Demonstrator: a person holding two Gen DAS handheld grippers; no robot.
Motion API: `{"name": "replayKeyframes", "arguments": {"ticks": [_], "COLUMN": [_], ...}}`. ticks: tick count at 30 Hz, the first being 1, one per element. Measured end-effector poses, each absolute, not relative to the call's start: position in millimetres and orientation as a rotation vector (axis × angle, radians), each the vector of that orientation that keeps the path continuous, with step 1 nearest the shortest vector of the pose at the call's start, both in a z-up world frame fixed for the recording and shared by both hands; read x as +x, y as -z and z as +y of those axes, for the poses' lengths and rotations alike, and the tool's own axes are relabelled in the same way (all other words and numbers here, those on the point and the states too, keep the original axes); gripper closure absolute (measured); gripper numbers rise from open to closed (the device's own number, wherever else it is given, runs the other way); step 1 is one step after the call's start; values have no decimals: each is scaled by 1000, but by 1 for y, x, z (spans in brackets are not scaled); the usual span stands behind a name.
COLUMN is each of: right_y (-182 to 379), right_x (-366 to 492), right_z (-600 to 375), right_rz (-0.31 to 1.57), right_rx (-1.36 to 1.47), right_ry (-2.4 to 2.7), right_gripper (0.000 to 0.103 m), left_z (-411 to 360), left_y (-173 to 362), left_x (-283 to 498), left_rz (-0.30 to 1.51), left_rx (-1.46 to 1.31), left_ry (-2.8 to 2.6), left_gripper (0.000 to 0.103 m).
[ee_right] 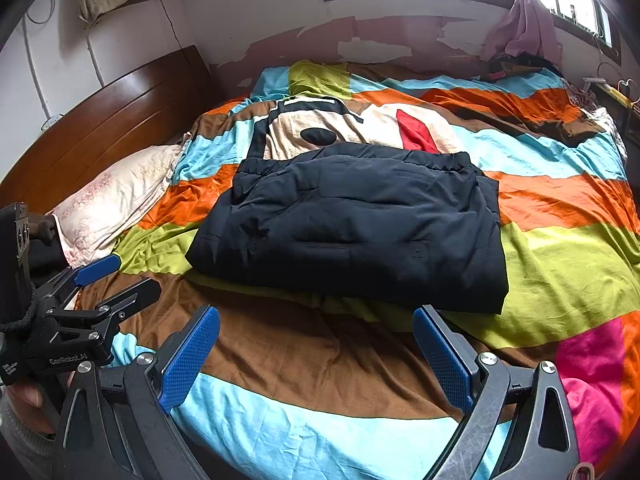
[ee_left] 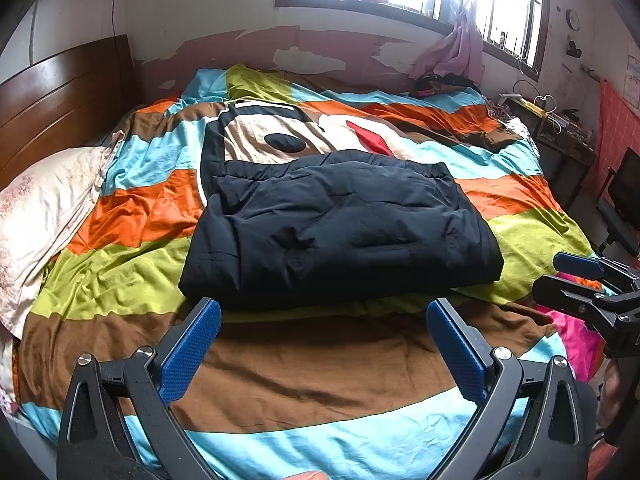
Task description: Fold large clothes
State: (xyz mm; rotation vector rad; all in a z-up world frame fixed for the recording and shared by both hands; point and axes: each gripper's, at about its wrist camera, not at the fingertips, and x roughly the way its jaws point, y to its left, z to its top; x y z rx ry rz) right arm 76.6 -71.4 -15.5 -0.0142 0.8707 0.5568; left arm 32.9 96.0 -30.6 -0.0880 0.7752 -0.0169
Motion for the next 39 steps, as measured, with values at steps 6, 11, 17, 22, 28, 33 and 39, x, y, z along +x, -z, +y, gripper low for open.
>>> {"name": "replayKeyframes", "arguments": {"ticks": [6,11,17,22,28,33,39], "right_y": [15,15,14,13,13,13,12], "right_x": [77,77,79,79,79,79,79], "right_z": [-72,-72,-73,-74,-73,-73,-72], "right_rz": [870,871,869,870,868,869,873], "right_rx": [-15,-17,-12,-14,-13,-13,-10], "right_ry": [-558,-558,-556,-557,-558,-556,-552], "right_gripper": [5,5,5,5,5,5,5], "left_z": [96,95,94,95,93,98,99], "left_y": [33,33,32,33,36,31,22], "left_x": [32,31,32,32,28,24,18], "left_rz": [778,778,780,777,773,749,713], "left_rx": [-89,-92,-89,-91,-82,-127,-141], "left_ry": [19,20,17,23,27,41,42], "left_gripper": [2,2,2,2,2,2,2]}}
